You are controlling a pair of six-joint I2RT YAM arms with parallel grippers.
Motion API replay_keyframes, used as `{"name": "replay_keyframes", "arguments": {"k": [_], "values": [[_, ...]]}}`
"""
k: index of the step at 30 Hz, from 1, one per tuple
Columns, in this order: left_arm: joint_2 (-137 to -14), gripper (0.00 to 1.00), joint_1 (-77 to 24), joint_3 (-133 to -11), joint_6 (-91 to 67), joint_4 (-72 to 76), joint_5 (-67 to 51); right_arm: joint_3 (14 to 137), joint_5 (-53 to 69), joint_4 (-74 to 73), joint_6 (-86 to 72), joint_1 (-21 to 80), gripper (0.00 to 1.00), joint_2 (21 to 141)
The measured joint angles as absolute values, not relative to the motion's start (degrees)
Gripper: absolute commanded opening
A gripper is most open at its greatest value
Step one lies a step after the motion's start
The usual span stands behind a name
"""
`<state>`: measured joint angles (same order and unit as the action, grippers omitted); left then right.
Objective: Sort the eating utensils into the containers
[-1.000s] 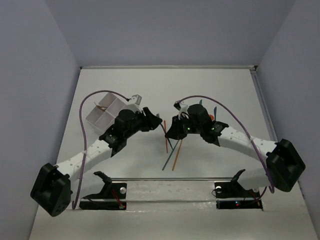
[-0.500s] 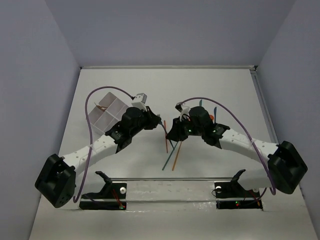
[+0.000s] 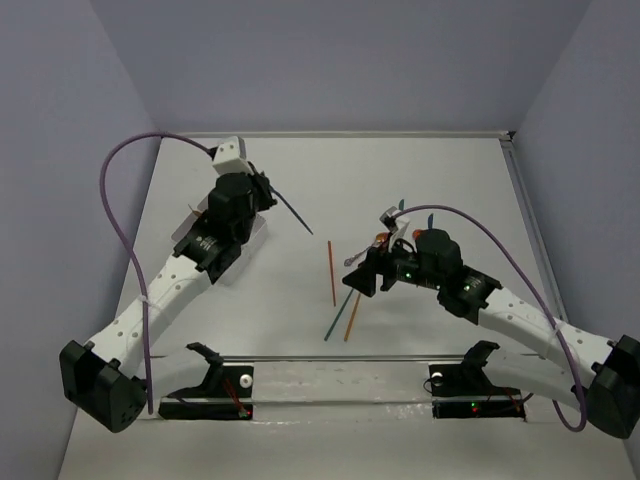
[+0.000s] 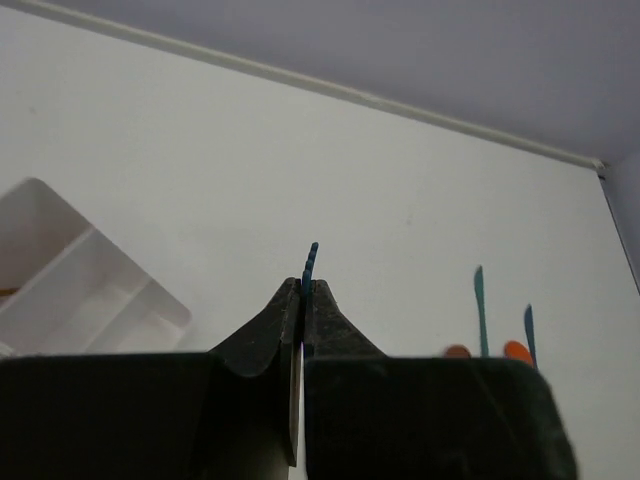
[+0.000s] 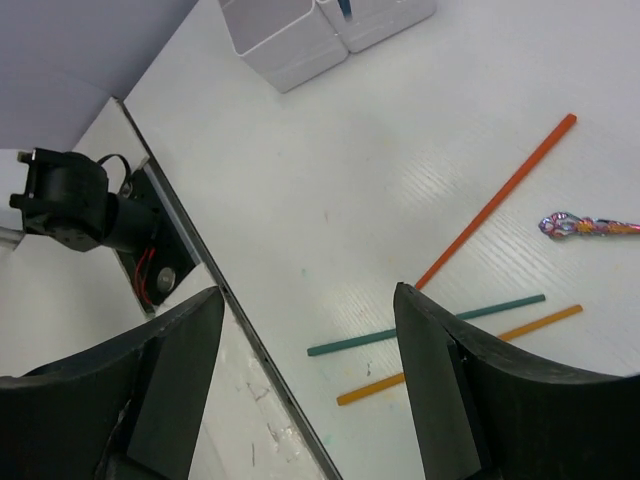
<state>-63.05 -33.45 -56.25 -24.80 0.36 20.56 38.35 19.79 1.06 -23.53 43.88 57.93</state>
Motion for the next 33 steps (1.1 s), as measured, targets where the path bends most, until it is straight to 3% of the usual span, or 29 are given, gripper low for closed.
{"name": "replay_keyframes", "arguments": {"k": [12,20,33], "values": [[-70.72,0.06,-11.22,-66.57,-13.08,-2.57,35.86,29.21,15.86,1.34,-24.32,43.94,0.74,49.54],[-78.63,0.06,-9.98,-66.78,-7.42,3.05,41.36,28.12,15.86,1.85,-24.45,43.94,0.73,48.07],[-80.75,0.06,-10.00,-66.30,0.99,16.08,46.19,27.16,16.08,3.86,-24.45,43.94,0.72,49.17]]}}
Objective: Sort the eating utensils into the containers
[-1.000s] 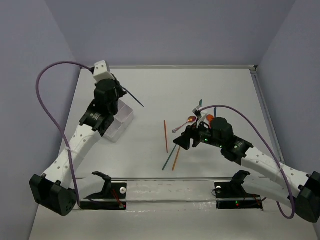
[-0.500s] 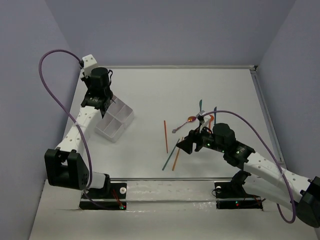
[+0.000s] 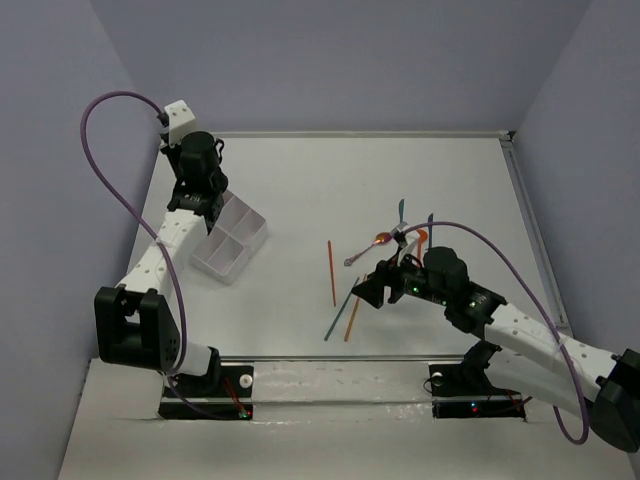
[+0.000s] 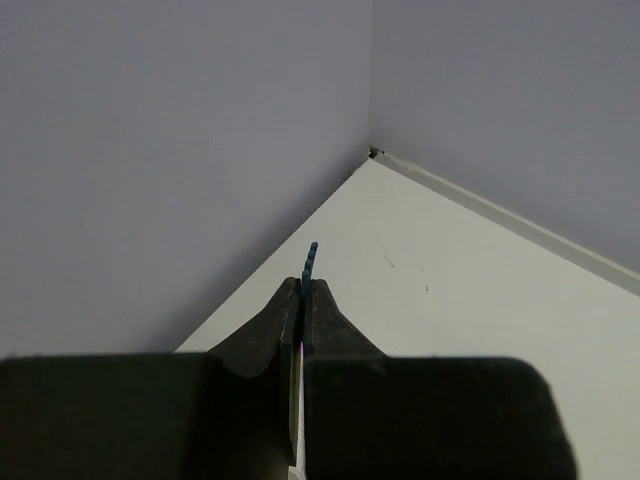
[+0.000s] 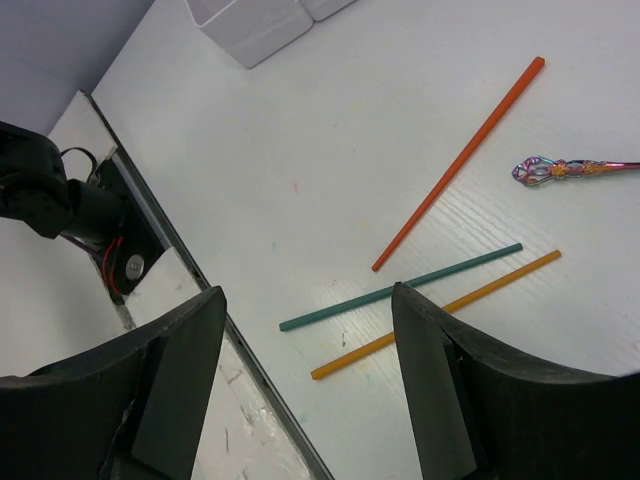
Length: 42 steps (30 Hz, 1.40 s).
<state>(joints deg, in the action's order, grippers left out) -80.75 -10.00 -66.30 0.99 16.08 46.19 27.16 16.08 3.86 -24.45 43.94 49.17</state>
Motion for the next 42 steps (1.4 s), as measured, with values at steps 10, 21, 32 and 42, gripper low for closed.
{"name": "replay_keyframes", "arguments": {"k": [10,21,32,42], "values": [[-82.39,0.06,-10.20,-58.54,3.66,23.83,47.40,27.16,16.10,4.84,-24.45,43.97,0.72,49.82],[-82.59,0.32,-13.26,-52.95,6.44,29.65,49.47,27.16,15.84,5.67,-24.45,43.97,0.71,51.55],[-80.58,0.89,-17.50,-52.60,8.14,30.76,51.72,27.16,12.60,5.80,-24.51,43.97,0.68,52.16],[-72.12,0.91,-23.88,-63.51,-3.20,16.16,40.93,28.21,3.97,-0.03,-26.26,43.97,0.57,57.17]]}}
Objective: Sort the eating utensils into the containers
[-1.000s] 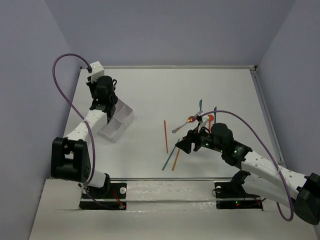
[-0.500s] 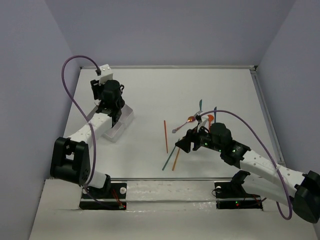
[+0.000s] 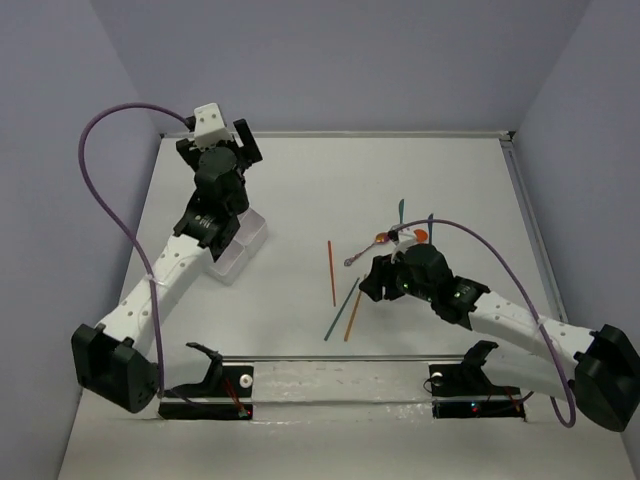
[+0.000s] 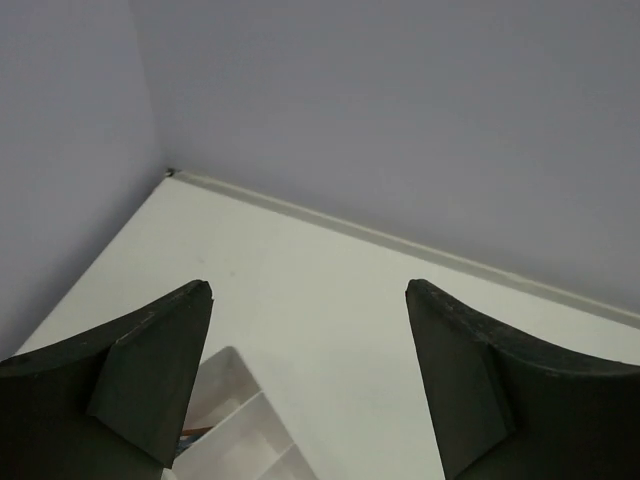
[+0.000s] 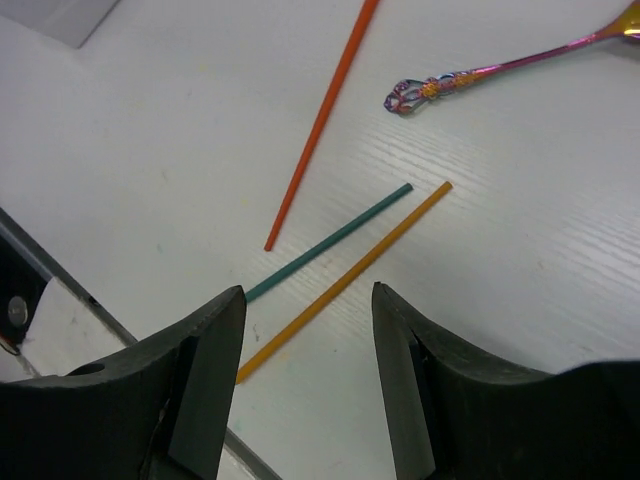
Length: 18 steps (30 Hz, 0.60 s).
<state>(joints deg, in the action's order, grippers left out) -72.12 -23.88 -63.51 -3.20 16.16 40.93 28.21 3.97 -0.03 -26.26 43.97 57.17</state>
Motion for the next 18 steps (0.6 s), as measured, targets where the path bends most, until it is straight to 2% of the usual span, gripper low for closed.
{"name": "replay_keyframes", "arguments": {"k": [8,13,18], "values": [[-55.77,0.92,-26.89,-62.17,-15.57,8.88,23.51,32.10,-5.89,-8.19,-28.23,43.97,0.53,63.05],[-47.59,0.93,-26.89,-54.48,-20.18,4.86,12.40,34.28,-10.41,-9.74,-29.30,43.94,0.57,67.96],[-43.90,0.93,-27.05,-47.29,-21.71,0.34,2.48,41.65,-11.88,-10.37,-29.56,41.45,0.63,77.82]]}}
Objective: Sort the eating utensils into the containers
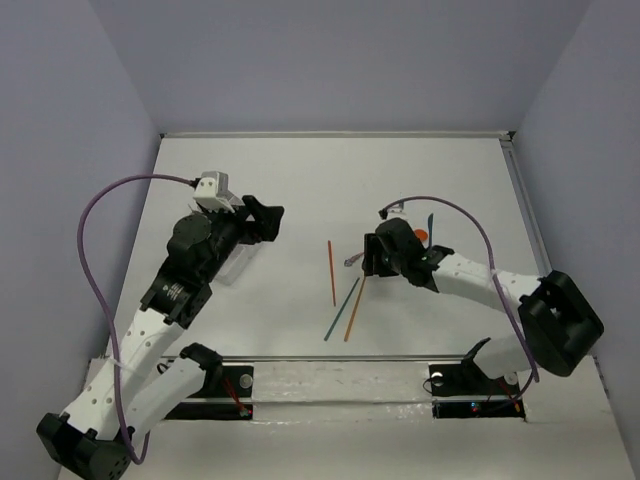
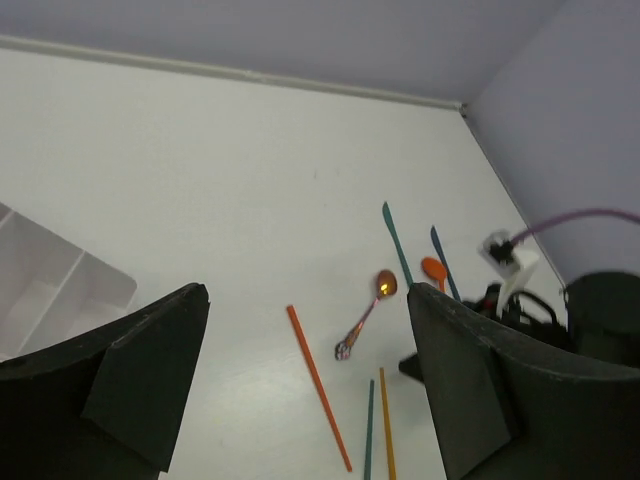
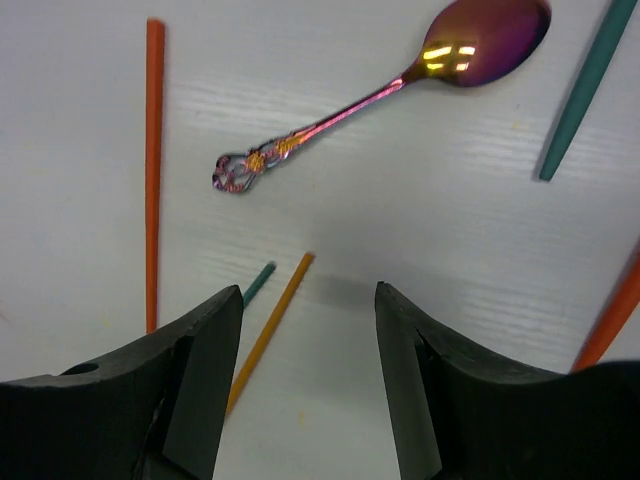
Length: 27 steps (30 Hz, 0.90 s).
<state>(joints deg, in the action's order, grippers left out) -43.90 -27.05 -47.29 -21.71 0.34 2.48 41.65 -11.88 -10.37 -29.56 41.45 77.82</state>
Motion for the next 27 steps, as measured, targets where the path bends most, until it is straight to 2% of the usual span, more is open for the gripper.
{"name": "replay_keyframes", "arguments": {"k": [4,10,15,27], "values": [[-40.82,0.93,-27.05,-41.43,-22.17,-2.02,-3.01,48.29,-12.08,-10.31,-29.93,36.95,0.65,84.40],[-37.06,0.93,-27.05,-40.84,-22.17,-3.79,-5.58,53.80,-13.32,-9.74,-31.14,34.09,0.64,92.60],[-34.46,0.93,-27.05,-40.84,-21.71,-3.70,-6.33,56.45,-13.34,-10.11,-32.64,34.09,0.61,99.33],[-34.76,0.93,-27.05,-40.84,-21.17,-3.79,-9.19,63.72,-18.72,-11.70,-33.15,34.09,0.50,105.75]]}}
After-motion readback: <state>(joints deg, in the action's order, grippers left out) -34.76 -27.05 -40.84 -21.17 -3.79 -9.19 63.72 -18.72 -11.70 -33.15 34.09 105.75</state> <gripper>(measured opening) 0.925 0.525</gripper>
